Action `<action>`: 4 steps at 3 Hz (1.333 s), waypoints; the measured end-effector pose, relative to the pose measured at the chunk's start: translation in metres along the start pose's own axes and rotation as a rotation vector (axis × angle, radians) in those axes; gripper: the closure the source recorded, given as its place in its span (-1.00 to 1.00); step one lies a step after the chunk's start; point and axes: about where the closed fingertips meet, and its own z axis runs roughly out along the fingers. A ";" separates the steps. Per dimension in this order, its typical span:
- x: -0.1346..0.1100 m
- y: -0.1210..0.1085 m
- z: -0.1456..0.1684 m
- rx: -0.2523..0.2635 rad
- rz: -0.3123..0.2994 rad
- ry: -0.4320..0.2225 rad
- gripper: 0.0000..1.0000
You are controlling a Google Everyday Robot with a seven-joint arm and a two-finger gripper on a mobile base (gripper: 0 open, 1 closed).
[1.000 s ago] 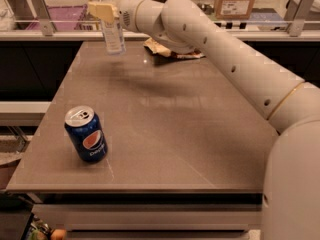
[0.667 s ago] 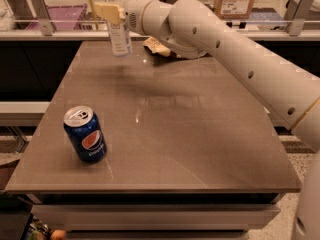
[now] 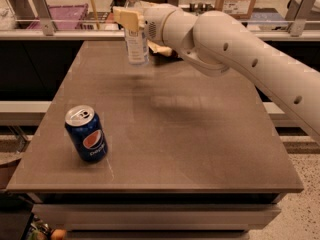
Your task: Move blue plastic bottle near pepsi can
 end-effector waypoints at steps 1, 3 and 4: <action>0.001 -0.002 -0.038 0.046 0.009 -0.016 1.00; 0.013 -0.009 -0.110 0.113 0.007 -0.073 1.00; 0.015 0.001 -0.135 0.096 -0.006 -0.088 1.00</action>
Offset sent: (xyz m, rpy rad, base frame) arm -0.0773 -0.1037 -0.0140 0.0693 -0.0347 -0.1439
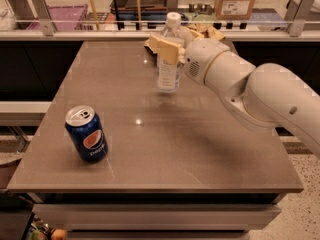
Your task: Move blue plastic bottle near pepsi can
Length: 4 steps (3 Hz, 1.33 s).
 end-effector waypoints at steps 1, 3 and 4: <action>-0.003 0.014 -0.018 -0.034 -0.019 0.009 1.00; -0.015 0.048 -0.035 -0.136 -0.041 0.104 1.00; -0.014 0.064 -0.042 -0.188 -0.017 0.169 1.00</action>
Offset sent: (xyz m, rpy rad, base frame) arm -0.0615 0.0059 0.0117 -0.1197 0.0085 0.1447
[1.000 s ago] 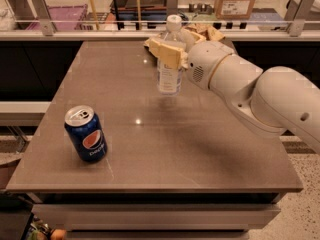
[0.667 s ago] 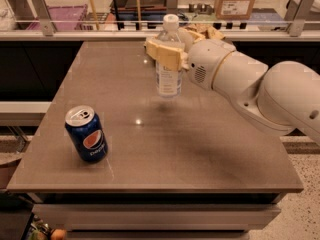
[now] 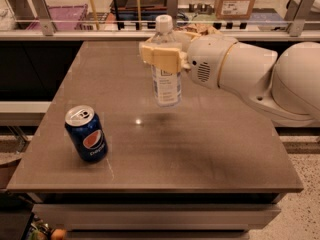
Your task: Move blue plastic bottle near pepsi can
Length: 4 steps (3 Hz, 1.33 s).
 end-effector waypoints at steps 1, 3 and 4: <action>0.011 0.009 0.003 -0.060 0.036 0.034 1.00; 0.053 0.035 0.021 -0.195 0.110 0.064 1.00; 0.064 0.063 0.029 -0.240 0.091 0.058 1.00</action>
Offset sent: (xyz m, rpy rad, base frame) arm -0.0104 0.0319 -0.0616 0.0419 0.1826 0.2197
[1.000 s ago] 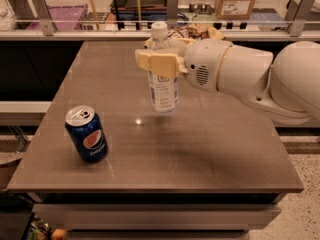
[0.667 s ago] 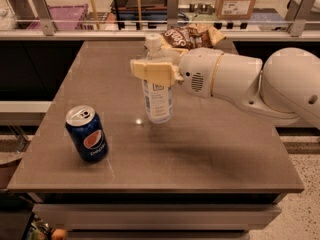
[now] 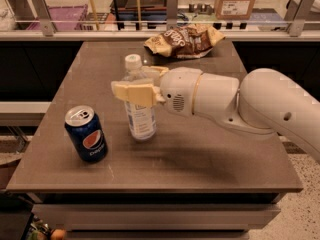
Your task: Move blue plastic bottle near pepsi can
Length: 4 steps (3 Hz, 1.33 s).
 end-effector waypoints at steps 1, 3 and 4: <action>0.008 0.029 0.017 -0.024 -0.025 0.005 1.00; 0.012 0.044 0.026 -0.027 -0.040 0.008 0.65; 0.011 0.046 0.027 -0.030 -0.042 0.009 0.19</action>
Offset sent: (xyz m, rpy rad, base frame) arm -0.0549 0.0753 -0.0213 -0.0392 -0.0624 0.0280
